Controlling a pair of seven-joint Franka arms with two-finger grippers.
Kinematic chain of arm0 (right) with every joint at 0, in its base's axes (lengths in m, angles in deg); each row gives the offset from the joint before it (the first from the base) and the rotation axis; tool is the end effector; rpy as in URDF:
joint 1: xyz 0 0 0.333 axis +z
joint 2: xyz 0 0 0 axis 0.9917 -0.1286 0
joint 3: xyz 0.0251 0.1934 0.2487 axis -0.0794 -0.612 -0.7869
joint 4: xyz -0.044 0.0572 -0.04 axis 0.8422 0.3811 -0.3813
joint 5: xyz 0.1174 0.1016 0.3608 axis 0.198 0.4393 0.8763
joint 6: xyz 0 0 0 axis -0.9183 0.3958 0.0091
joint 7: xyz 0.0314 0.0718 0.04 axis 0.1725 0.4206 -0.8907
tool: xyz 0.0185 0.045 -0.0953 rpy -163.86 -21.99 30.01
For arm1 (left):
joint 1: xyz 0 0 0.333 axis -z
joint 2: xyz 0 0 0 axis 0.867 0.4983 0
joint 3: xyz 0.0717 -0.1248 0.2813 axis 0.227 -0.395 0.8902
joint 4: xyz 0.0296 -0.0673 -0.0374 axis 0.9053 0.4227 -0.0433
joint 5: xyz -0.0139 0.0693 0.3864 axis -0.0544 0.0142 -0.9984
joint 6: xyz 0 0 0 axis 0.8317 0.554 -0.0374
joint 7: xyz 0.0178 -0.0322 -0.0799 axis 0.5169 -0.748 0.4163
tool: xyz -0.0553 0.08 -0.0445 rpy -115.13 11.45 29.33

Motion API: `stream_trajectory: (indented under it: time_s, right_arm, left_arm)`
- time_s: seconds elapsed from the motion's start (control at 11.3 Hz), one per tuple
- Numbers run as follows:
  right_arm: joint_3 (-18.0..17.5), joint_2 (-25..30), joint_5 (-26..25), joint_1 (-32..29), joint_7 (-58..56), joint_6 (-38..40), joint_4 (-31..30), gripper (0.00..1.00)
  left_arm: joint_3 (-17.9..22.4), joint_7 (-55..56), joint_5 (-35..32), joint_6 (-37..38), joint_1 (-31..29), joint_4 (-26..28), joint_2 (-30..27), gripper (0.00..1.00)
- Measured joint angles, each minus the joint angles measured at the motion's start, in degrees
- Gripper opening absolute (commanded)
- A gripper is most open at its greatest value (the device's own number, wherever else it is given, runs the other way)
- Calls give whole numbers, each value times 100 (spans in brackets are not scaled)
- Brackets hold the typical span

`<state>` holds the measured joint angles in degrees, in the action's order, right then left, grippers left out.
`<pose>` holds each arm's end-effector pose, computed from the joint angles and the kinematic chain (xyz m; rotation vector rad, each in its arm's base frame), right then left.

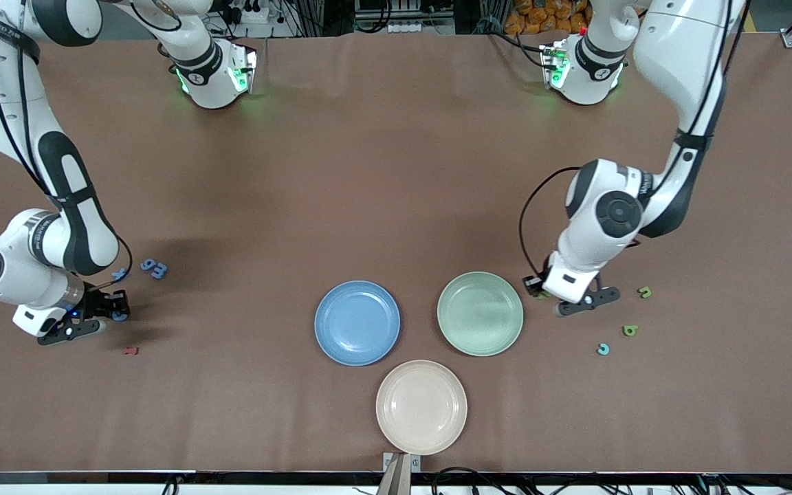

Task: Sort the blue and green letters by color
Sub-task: 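Lower the N into the green plate while the right gripper lifts the G, then release the N in the green plate while the right gripper drops the G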

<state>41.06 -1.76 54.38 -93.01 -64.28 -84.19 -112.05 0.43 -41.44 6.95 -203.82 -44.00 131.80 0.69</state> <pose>0.6538 -0.1514 0.1833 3.1061 0.4338 0.0339 0.6081 -0.2311 0.2672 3.0343 0.4433 0.1313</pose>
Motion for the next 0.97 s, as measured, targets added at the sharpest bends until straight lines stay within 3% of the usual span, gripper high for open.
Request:
stream_trajectory:
  time_s: [0.18, 0.35, 0.62, 0.97]
  right_arm:
    - [-128, 69, 0, 5, 1, 196, 162, 0]
    - [-339, 108, 18, 25, 321, 562, 424, 0]
    - [-861, 120, 22, 135, 1520, 722, 644, 0]
    - [-974, 120, 25, 815, 3363, 722, 718, 0]
  left_arm:
    - [0, 450, 0, 4, 309, -424, 333, 5]
    - [2, 784, 0, 4, 532, -796, 686, 99]
    - [7, 841, -161, 4, 648, -992, 895, 100]
    - [43, 476, -627, 198, 399, -1031, 813, 100]
